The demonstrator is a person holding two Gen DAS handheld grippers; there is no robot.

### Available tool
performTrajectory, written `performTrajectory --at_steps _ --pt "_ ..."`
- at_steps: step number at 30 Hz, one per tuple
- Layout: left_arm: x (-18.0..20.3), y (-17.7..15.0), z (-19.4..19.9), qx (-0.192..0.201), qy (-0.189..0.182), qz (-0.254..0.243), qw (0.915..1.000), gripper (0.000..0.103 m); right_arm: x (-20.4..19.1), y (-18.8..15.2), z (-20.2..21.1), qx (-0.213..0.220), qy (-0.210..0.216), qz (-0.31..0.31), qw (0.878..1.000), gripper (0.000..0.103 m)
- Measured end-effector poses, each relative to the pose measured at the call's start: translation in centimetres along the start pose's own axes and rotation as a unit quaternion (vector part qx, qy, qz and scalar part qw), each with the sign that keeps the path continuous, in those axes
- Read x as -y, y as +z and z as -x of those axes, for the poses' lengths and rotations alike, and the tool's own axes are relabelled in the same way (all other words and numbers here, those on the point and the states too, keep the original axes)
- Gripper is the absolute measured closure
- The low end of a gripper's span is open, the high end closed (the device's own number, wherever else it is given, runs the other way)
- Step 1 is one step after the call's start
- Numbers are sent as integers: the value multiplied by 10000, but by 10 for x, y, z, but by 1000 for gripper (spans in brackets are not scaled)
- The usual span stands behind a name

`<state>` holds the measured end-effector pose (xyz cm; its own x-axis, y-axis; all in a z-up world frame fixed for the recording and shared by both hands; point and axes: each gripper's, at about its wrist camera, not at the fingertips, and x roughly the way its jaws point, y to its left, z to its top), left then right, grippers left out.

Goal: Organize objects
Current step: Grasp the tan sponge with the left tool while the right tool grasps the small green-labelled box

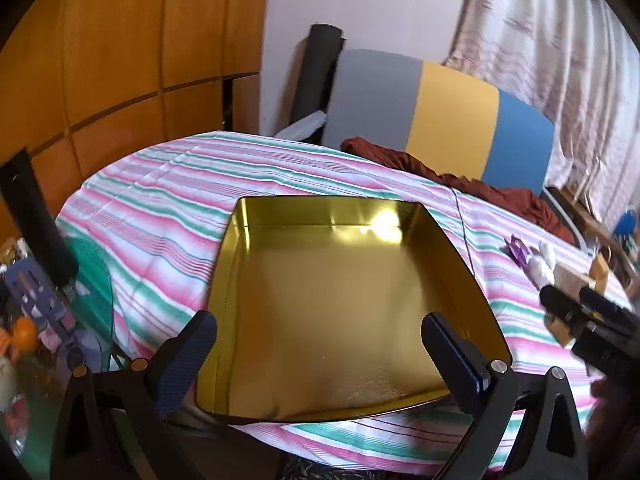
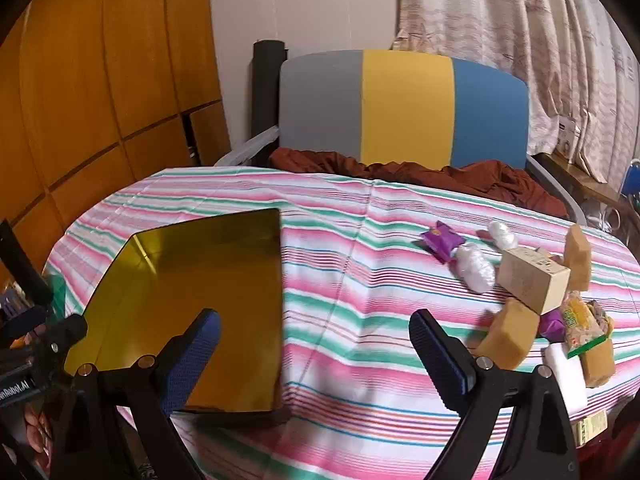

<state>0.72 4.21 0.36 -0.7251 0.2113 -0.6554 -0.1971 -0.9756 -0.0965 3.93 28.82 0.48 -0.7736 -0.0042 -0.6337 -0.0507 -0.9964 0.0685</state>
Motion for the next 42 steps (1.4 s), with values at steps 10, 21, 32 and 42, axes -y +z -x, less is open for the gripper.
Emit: performTrajectory --at_steps 10,21,32,42 --pt "53 4 -22 -403 -720 -771 9936 0 82 8 11 -80 -436 -529 9976 6" --pt "153 11 -31 -567 -2142 -1751 9593 0 255 12 56 45 -1708 -1888 9670 6" --pt "285 -1 -59 -923 -2732 -2874 9134 0 343 -39 59 434 -763 -3831 9195 3" --pt "380 -18 -115 -1471 -2897 -3168 8911 0 344 -41 60 555 -402 -3885 9189 2"
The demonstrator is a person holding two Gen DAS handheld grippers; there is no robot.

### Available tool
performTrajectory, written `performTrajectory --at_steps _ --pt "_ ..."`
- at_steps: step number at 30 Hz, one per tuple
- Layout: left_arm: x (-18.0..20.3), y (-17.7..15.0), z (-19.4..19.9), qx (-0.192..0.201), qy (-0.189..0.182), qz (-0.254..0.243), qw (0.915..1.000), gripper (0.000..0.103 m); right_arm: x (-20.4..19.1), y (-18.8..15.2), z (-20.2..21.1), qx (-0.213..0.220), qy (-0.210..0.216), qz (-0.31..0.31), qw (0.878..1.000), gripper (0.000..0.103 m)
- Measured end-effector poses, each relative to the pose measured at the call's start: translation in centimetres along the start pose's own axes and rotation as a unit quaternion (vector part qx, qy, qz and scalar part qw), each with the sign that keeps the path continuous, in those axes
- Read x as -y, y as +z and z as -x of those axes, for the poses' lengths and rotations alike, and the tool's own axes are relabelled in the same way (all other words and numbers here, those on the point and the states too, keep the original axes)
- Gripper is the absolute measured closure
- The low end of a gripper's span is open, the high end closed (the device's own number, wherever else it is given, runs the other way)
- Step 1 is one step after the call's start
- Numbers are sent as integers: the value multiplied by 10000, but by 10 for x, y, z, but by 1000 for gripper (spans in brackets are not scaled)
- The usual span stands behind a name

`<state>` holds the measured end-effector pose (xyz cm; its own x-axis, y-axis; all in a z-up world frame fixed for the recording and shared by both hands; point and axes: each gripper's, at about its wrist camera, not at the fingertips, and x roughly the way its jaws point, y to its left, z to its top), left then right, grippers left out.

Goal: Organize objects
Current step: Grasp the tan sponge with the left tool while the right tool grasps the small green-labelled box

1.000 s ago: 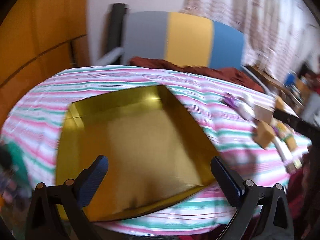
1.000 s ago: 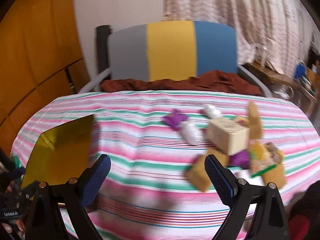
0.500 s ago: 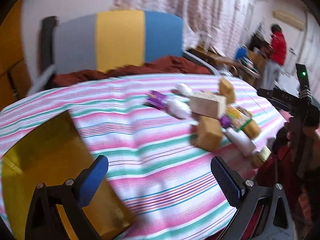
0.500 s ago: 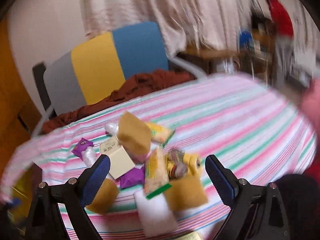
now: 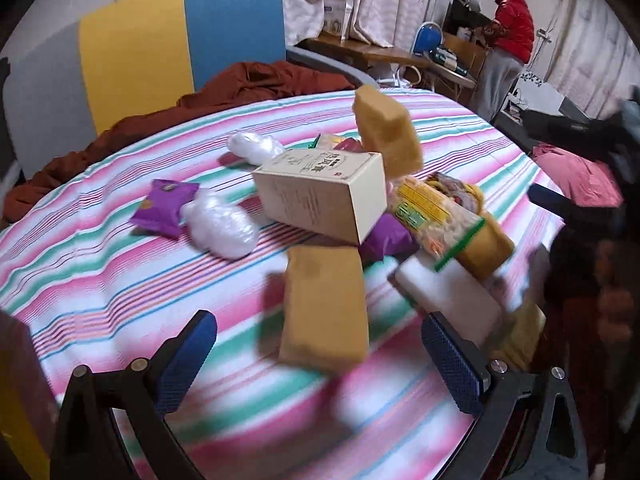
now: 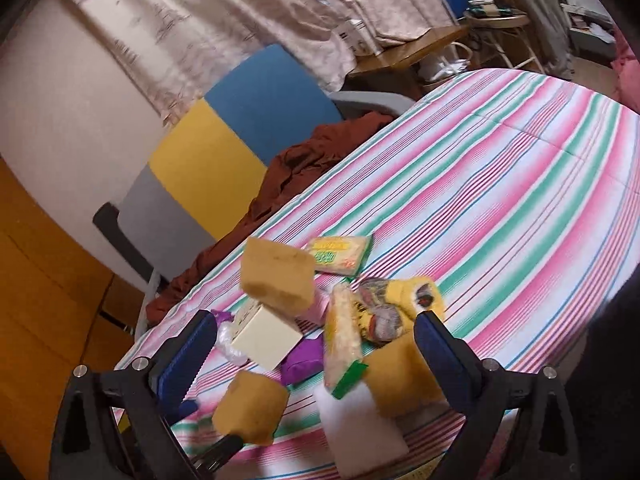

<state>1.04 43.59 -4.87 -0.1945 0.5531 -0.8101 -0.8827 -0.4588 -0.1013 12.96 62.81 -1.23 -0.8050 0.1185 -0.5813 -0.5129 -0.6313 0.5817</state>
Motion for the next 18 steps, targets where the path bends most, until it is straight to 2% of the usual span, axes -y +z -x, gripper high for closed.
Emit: performTrajectory --at_steps 2,4,7,8,9,13,18 --pt "2 7 -15 -30 179 -15 9998 1 1 0 -2 -53 56 -36 10000 2" --pt "2 9 -26 -84 203 -19 9998 5 3 1 -5 -68 71 -89 9999 2" --pt "-1 9 -43 -334 21 96 9994 31 3 1 -7 -85 64 -101 9999 2" --pt "-3 7 -47 -394 -108 152 9990 45 3 1 -8 -98 46 -92 9999 2" --pt "-4 6 -50 -446 -196 165 9987 51 2 1 -9 -124 22 -84 9999 2" --pt "-8 -6 -41 -284 -351 198 9988 52 5 0 -10 -154 26 -139 9998 2" --pt "-17 -29 -22 -149 -272 392 9988 52 14 2 -14 -272 104 -380 9989 2"
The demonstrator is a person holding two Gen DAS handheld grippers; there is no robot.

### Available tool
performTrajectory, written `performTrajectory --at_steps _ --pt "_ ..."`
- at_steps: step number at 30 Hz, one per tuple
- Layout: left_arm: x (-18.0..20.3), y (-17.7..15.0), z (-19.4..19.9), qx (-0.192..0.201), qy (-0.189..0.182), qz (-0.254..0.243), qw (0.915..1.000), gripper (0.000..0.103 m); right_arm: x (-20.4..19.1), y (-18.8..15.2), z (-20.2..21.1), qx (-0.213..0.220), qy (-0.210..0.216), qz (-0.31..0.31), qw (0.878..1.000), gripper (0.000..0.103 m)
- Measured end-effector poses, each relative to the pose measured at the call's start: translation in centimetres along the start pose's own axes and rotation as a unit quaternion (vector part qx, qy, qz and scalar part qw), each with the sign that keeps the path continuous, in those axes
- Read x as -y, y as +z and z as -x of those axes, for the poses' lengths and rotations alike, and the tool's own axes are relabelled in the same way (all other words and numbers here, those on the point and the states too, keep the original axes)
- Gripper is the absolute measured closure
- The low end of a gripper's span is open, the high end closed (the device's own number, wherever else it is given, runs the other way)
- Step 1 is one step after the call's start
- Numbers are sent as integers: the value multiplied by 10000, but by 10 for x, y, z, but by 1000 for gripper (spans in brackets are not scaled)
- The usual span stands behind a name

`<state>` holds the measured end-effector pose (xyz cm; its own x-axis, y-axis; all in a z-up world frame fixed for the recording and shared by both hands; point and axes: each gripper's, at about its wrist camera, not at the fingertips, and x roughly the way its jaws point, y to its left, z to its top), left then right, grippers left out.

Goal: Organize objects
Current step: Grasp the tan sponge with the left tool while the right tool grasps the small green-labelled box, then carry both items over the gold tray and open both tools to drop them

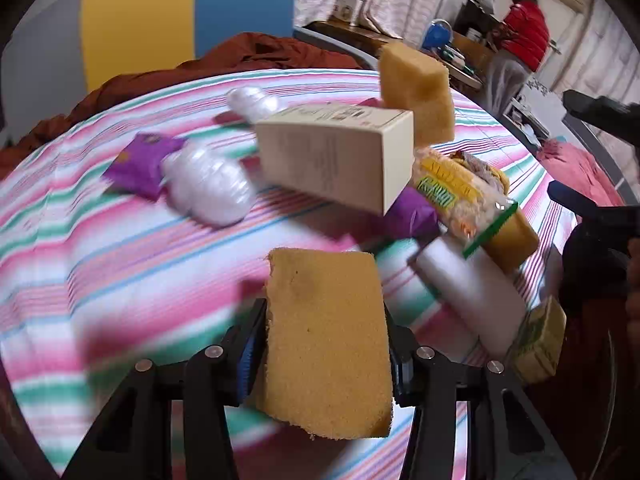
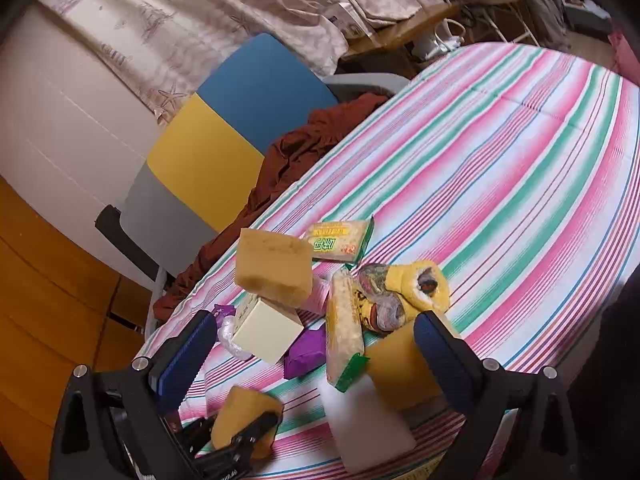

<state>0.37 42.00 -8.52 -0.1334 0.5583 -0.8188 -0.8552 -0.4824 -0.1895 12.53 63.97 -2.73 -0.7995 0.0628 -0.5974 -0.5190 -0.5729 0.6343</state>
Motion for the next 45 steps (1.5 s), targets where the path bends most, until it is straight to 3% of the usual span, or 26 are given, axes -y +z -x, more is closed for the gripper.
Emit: performTrajectory --at_steps 2,5,7,10,12,15,19,25,26,27,28,29,32,35,40,44,45 --pt "-1 -13 8 38 84 57 9999 52 -2 0 -3 -143 -36 22 9999 2" --pt "-5 -26 21 64 132 93 9998 52 -8 1 -16 -853 -176 290 9958 2" --pt "-8 -32 24 85 141 70 9998 52 -16 -3 -23 -1457 -494 839 9845 2" --pt "-12 -39 32 121 83 150 9998 52 -26 -17 -25 -2135 -1041 1736 9558 2" --pt "-14 -41 34 134 58 197 9997 52 -30 -32 -28 -2615 -1395 2247 9283 2" --pt "-17 -42 33 147 43 244 9996 52 -33 -48 -35 -3033 -1712 2625 8999 2" --pt "-20 -46 38 143 11 280 9995 51 -30 -51 -43 -3330 -1923 2772 8805 2" --pt "-25 -51 49 230 28 393 9990 51 -34 -67 -68 -4061 -2311 3309 8199 5" --pt "-25 -52 52 265 16 411 9988 51 -33 -71 -73 -4196 -2314 3385 8098 10" --pt "-25 -52 55 298 7 422 9987 51 -32 -73 -77 -4240 -2361 3391 8059 24" --pt "-25 -52 57 327 4 423 9986 51 -29 -74 -80 -4248 -2479 3416 8009 30" --pt "-25 -52 61 369 0 416 9985 51 -27 -77 -82 -4317 -2582 3488 7908 29" --pt "-25 -52 73 486 -9 394 9980 51 -29 -75 -77 -4199 -2593 3571 7931 30" --pt "-25 -51 81 587 -32 424 9974 51 -29 -68 -63 -4012 -2572 3502 8064 30" --pt "-32 -53 105 836 19 554 9950 51 -48 -44 -27 -3340 -2290 3429 8476 30" --pt "-51 -59 132 1103 189 841 9902 51 -82 -39 -10 -2892 -1721 3560 8718 30" --pt "-57 -60 138 1158 253 922 9887 51 -93 -55 -13 -2833 -1602 3607 8741 30"
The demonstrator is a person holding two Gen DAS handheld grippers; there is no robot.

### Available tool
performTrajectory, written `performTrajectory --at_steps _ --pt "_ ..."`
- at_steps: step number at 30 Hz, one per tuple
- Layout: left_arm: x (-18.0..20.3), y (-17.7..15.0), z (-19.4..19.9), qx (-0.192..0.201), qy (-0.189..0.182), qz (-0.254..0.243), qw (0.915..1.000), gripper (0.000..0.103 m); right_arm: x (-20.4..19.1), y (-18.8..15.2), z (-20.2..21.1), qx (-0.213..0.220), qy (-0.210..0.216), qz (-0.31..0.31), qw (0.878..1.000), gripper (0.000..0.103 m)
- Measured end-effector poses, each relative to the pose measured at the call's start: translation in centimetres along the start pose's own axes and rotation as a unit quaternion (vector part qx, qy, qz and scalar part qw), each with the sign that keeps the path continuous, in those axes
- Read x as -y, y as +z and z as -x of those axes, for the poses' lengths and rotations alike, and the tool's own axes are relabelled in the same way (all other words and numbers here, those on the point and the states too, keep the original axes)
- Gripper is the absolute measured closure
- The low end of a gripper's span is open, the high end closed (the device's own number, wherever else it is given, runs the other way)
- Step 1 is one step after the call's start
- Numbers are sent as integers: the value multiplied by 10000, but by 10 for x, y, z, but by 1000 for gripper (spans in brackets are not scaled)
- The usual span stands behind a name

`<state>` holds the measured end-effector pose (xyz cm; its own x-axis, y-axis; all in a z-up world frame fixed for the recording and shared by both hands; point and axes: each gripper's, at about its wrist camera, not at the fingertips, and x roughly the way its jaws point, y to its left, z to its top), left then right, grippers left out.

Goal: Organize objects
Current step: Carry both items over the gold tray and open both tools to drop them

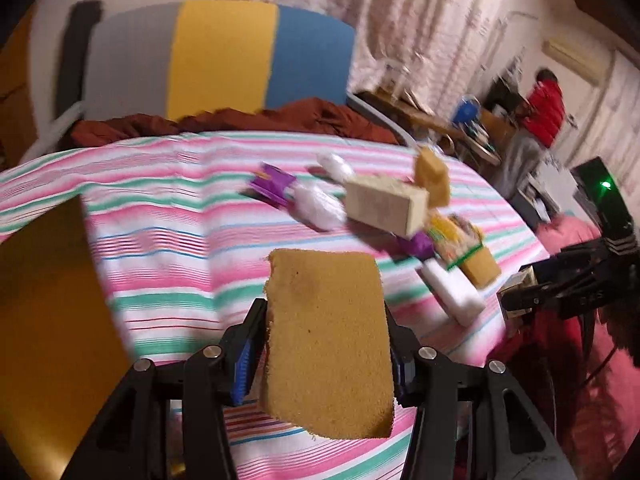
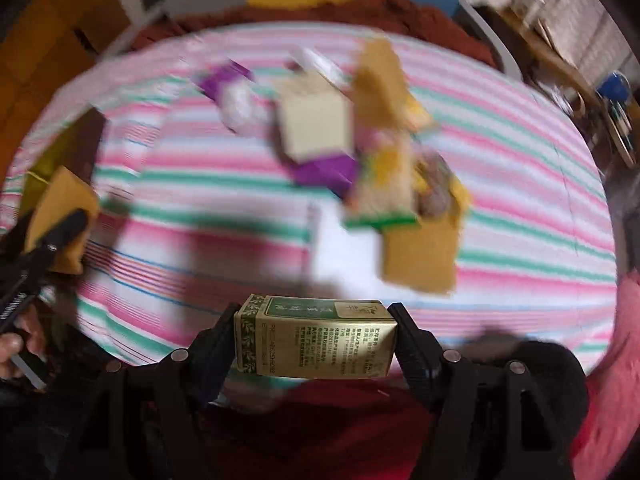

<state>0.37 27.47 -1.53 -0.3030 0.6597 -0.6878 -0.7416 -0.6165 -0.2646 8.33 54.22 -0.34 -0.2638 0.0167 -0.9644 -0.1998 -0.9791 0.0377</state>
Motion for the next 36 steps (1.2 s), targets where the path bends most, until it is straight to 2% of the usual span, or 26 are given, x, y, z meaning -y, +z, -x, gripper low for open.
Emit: performTrajectory --at_steps 3,7,10,15,20,22,26,29,36 --pt "-28 2 25 212 297 292 9989 51 -56 4 -5 362 311 264 9985 29" --pt "-74 -4 60 473 897 666 9926 50 -118 35 -2 682 850 648 9919 30" --pt "-115 -13 83 576 1419 964 9835 50 -169 49 -10 731 1170 1048 9849 30" --pt "-177 -30 108 578 2251 1386 9627 50 -256 66 -28 627 1610 1684 9705 30" --pt "-217 -36 122 633 2685 1659 9468 50 -316 90 -51 578 1679 2001 9636 30" --pt "-225 -37 126 697 2807 1733 9414 48 -336 101 -59 636 1641 2005 9638 29" --pt "-237 -35 133 800 3000 1916 9310 30 -361 117 -61 1043 1606 1875 9634 28" --pt "-235 -35 139 930 3141 1915 9252 20 -365 122 -66 1129 1657 1765 9637 24" --pt "-231 -40 143 969 3137 2001 9231 19 -354 112 -74 1147 1704 1516 9669 23"
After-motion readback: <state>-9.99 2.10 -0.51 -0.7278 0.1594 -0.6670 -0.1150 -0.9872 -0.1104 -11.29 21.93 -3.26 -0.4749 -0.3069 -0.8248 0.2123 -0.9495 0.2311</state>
